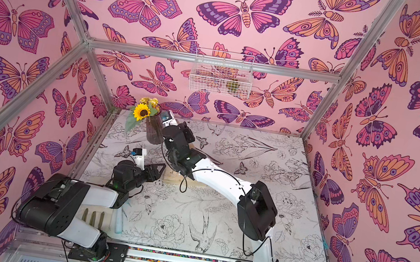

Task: Use a claw hammer to pull out a nail
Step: Remove the nail from the mounting plate.

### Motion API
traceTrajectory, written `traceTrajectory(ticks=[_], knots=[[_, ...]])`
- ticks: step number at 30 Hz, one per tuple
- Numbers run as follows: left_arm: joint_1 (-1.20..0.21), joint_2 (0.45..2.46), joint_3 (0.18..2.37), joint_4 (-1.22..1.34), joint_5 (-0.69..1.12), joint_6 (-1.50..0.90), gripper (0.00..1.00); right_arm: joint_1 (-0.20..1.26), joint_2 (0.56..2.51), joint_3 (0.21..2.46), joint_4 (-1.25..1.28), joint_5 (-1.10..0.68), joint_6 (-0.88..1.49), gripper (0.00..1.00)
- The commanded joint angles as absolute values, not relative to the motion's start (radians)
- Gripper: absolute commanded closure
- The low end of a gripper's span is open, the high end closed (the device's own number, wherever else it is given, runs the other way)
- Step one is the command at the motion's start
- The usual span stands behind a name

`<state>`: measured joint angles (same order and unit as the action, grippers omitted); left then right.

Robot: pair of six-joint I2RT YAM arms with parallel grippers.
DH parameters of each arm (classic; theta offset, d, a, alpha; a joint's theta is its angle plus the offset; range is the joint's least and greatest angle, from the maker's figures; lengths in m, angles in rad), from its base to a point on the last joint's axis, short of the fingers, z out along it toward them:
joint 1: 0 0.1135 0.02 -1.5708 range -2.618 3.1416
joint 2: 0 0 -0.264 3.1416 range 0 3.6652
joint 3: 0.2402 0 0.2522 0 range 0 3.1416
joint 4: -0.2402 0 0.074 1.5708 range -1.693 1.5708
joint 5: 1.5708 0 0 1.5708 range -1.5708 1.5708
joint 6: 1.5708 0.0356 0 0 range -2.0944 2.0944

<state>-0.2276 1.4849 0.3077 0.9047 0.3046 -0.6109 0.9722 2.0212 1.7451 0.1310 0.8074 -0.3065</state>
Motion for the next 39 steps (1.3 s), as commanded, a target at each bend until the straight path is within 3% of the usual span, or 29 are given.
traceTrajectory(ticks=[1,23,39], knots=[[-0.216,1.457,0.291,0.816,0.29,-0.589,0.39,0.992,2.018,1.832,0.241,0.916,-0.471,1.0],[-0.218,1.657,0.358,0.947,0.433,-0.611,0.51,1.009,2.042,1.888,0.195,0.879,-0.384,1.0],[-0.218,1.721,0.377,0.994,0.482,-0.621,0.61,0.903,1.891,1.643,0.205,0.711,-0.017,1.0]])
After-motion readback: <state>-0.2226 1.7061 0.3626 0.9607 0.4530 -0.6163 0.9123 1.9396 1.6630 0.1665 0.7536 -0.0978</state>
